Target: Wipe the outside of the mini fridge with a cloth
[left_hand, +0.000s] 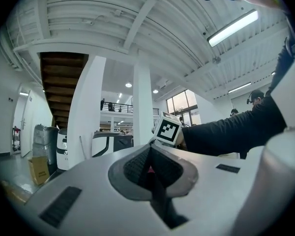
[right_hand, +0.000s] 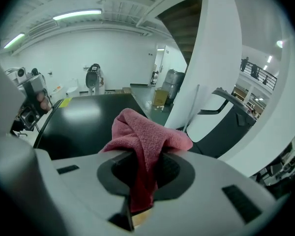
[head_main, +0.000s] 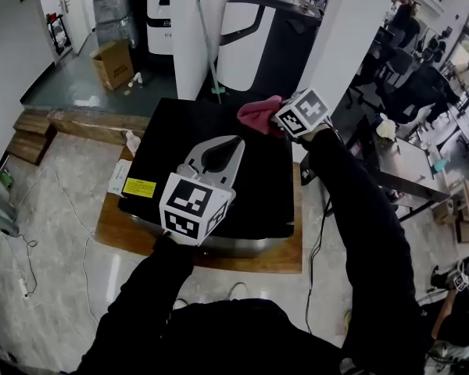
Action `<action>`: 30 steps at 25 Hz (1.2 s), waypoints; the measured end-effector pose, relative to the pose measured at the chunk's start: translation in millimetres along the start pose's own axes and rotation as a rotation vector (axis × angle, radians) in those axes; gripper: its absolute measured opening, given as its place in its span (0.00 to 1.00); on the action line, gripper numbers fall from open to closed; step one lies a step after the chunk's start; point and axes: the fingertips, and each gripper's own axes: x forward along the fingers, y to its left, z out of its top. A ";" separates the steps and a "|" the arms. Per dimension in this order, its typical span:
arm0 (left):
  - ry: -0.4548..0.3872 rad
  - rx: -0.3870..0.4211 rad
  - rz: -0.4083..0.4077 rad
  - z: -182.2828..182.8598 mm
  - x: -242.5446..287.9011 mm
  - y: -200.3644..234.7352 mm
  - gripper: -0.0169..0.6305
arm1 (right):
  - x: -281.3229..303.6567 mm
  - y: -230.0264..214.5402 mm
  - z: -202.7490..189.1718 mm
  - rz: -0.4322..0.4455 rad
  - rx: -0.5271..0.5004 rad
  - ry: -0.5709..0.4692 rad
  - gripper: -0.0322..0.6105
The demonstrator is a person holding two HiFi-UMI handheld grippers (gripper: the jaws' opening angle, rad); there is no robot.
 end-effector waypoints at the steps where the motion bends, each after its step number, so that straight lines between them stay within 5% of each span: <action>1: 0.005 0.000 0.008 -2.9 5.3 2.3 0.04 | 9.2 -7.6 -2.4 0.004 0.002 0.003 0.14; 13: 0.050 -0.012 0.049 -27.3 8.6 20.2 0.04 | 56.8 -18.1 -19.4 0.012 -0.037 0.074 0.13; 30: 0.047 -0.041 -0.120 -34.4 -89.4 -10.4 0.04 | 3.8 106.5 -40.7 -0.009 0.075 0.111 0.13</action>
